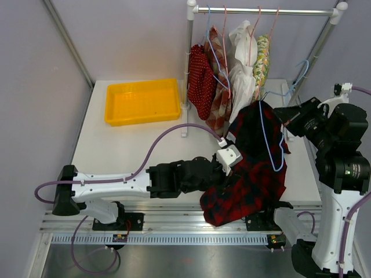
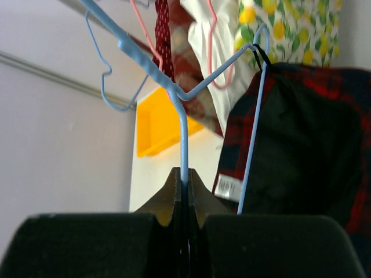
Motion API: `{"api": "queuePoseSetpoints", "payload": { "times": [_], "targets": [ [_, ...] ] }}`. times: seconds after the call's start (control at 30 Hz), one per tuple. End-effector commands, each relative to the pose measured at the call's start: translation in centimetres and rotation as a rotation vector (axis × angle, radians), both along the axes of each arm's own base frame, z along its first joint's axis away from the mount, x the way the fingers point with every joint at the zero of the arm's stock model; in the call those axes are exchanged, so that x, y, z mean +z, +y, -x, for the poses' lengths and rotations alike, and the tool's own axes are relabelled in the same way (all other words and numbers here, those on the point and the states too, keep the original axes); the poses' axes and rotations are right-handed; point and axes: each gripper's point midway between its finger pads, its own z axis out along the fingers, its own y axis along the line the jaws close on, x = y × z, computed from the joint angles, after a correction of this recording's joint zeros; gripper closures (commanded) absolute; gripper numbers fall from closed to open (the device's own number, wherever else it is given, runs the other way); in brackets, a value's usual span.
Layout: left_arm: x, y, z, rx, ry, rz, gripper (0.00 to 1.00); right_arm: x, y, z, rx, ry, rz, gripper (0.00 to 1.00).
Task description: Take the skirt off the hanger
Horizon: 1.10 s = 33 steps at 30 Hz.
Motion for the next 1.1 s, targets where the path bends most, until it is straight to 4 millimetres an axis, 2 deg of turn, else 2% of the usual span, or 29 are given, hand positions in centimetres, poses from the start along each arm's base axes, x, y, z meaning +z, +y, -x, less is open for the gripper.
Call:
{"api": "queuePoseSetpoints", "payload": {
  "times": [0.0,0.07,0.1,0.13,0.17,0.2,0.23,0.27,0.3,0.33,0.37,0.4,0.43,0.47,0.53,0.57,0.63,0.67,0.77,0.8,0.87,0.9,0.97,1.07],
  "targets": [
    [6.2,0.2,-3.6,0.142,-0.129,0.148,1.00,-1.7,2.6,3.9,0.097,0.134,-0.144,1.00],
    [6.7,0.0,-5.0,0.173,-0.167,0.141,1.00,-2.0,3.2,5.7,0.118,0.171,-0.186,1.00],
    [8.0,0.0,-6.4,0.203,-0.179,0.164,1.00,-2.7,3.5,7.1,0.123,0.221,-0.193,1.00],
    [7.7,-0.5,-7.1,0.206,-0.182,0.153,1.00,-1.9,3.4,8.2,0.124,0.207,-0.165,1.00],
    [7.9,-0.5,-8.1,0.221,-0.184,0.151,1.00,-2.0,3.2,9.1,0.114,0.226,-0.150,1.00],
    [7.7,-0.1,-10.1,0.263,-0.184,0.134,1.00,-3.3,2.9,10.4,0.093,0.310,-0.136,1.00],
    [8.3,-0.1,-11.2,0.283,-0.180,0.140,1.00,-2.1,2.7,11.7,0.092,0.284,-0.091,1.00],
    [6.8,-0.3,-12.4,0.302,-0.162,0.094,1.00,-3.5,2.5,13.4,0.081,0.383,-0.077,1.00],
    [6.0,0.2,-14.6,0.348,-0.151,0.069,1.00,-3.0,2.1,13.5,0.070,0.378,-0.056,1.00],
    [5.9,0.4,-15.7,0.370,-0.139,0.063,1.00,-2.3,3.1,14.1,0.134,0.351,-0.070,1.00],
    [3.6,0.5,-16.8,0.395,-0.103,0.002,1.00,-2.1,3.4,14.5,0.143,0.347,-0.087,1.00],
    [2.7,1.3,-18.3,0.433,-0.089,-0.026,1.00,-2.0,3.9,15.1,0.159,0.345,-0.113,1.00],
    [1.8,1.8,-18.8,0.455,-0.077,-0.051,1.00,-2.5,4.0,15.0,0.161,0.373,-0.135,1.00],
    [0.0,2.7,-19.2,0.479,-0.061,-0.099,1.00,-2.7,4.1,14.9,0.163,0.383,-0.140,1.00],
    [-1.8,4.2,-19.6,0.538,-0.064,-0.152,1.00,-2.5,3.9,14.6,0.159,0.374,-0.123,1.00],
    [-4.0,5.8,-19.4,0.573,-0.047,-0.208,1.00,-2.3,3.8,14.5,0.158,0.368,-0.117,1.00],
    [-6.3,8.8,-20.1,0.686,-0.046,-0.286,1.00,-1.1,4.5,14.2,0.219,0.349,-0.117,1.00],
    [-9.0,11.5,-20.3,0.762,-0.006,-0.358,1.00,-0.5,5.6,14.2,0.296,0.359,-0.148,1.00],
    [-11.0,17.3,-20.8,0.962,0.032,-0.420,1.00,-0.4,7.2,14.9,0.418,0.396,-0.210,1.00],
    [-11.5,19.9,-20.5,1.026,0.017,-0.435,1.00,-0.8,8.0,15.3,0.479,0.435,-0.253,1.00],
    [-11.3,22.9,-20.7,1.123,0.023,-0.409,1.00,-1.1,8.9,16.4,0.573,0.460,-0.297,1.00],
    [-10.7,24.7,-20.6,1.166,0.022,-0.383,1.00,-1.8,9.2,16.4,0.597,0.493,-0.317,1.00],
    [-10.0,27.6,-21.5,1.257,0.035,-0.361,1.00,-2.0,9.7,17.4,0.659,0.517,-0.344,1.00],
    [-6.5,31.3,-21.7,1.377,-0.008,-0.296,1.00,-4.0,9.7,18.2,0.663,0.586,-0.334,1.00]
  ]
}}
